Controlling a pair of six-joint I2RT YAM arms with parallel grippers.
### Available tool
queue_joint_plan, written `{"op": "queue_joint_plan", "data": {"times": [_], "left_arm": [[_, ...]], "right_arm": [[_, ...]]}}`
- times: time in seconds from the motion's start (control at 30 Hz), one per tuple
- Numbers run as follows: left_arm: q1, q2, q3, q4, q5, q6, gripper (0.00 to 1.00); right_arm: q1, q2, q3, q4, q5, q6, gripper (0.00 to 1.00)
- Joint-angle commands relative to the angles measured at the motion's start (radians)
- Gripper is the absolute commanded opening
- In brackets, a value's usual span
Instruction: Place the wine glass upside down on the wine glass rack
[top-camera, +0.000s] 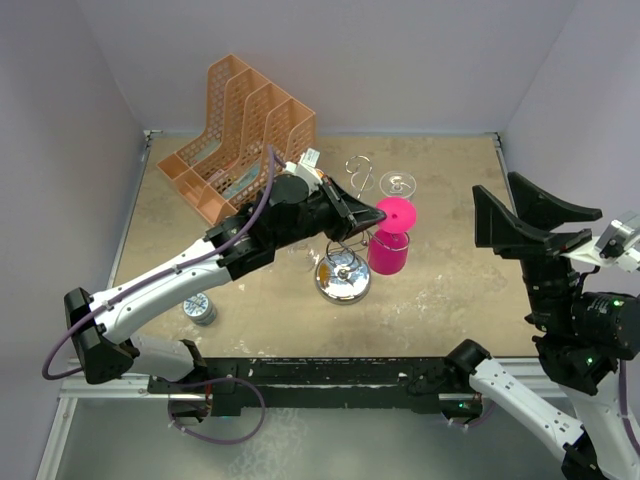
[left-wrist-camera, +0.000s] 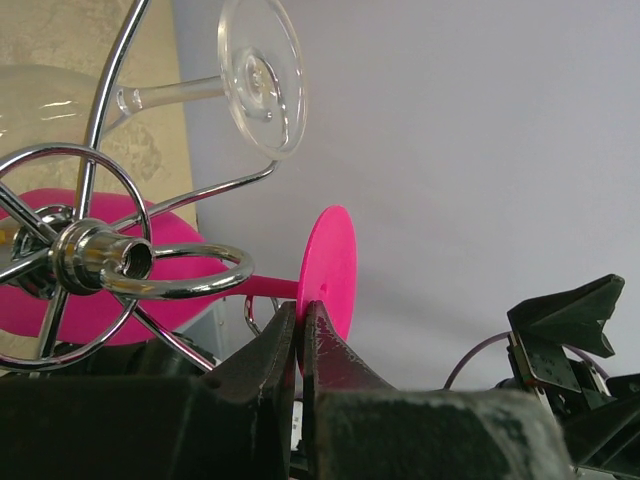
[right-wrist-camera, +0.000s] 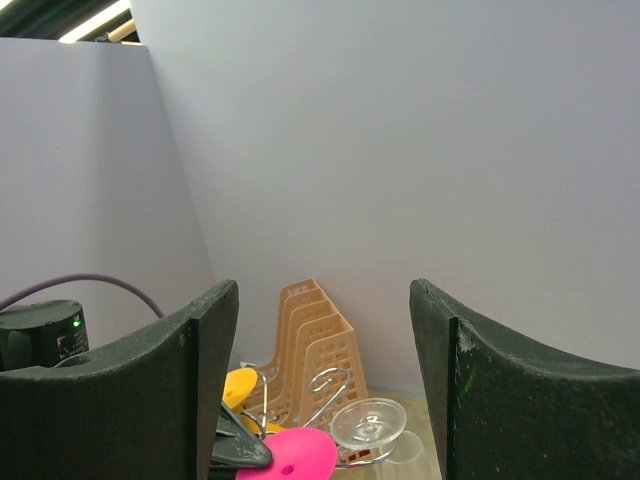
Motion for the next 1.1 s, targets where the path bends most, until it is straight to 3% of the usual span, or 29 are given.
{"op": "queue_joint_plan", "data": {"times": [0.0,0.53,1.07], "left_arm": [[-0.001,-0.046,0.006,0.012,-0.009,0.033,0.00],[-0.011,-0.080,0.003,-0.025,0.028,0.113,0.00],[-0.057,0.015,0.078,0.019,0.124,0.135,0.00]], "right_arm": [[0.001,0.000,0.003,0.046,-0.009,0.009,0.71],[0.001,0.008,0.002,0.040,-0.001,0.024,0.70],[0.002,0.008,-0.018,0.040,0.020,0.035,0.70]]}}
